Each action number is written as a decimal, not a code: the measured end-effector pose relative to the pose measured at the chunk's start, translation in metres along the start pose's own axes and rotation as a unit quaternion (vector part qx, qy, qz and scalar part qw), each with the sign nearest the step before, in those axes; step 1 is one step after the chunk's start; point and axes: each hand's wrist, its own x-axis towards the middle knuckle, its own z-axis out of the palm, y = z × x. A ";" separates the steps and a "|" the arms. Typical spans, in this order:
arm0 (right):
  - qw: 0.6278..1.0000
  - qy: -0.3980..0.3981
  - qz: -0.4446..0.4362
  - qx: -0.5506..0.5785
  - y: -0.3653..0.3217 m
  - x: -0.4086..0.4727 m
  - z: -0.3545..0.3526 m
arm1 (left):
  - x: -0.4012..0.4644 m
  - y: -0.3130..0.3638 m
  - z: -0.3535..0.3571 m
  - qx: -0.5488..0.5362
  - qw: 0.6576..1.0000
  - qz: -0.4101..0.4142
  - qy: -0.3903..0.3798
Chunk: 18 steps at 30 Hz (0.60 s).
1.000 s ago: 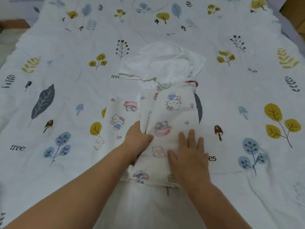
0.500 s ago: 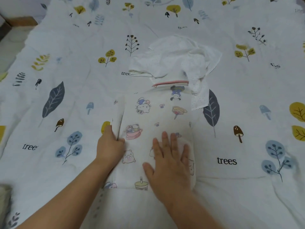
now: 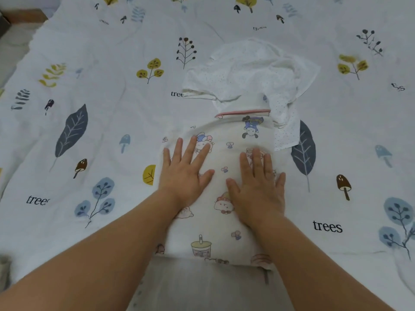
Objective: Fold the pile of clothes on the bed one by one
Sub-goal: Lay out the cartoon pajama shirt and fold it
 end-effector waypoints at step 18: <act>0.966 0.127 0.031 0.223 0.015 -0.021 -0.012 | -0.035 0.004 -0.027 -0.090 0.986 -0.133 0.041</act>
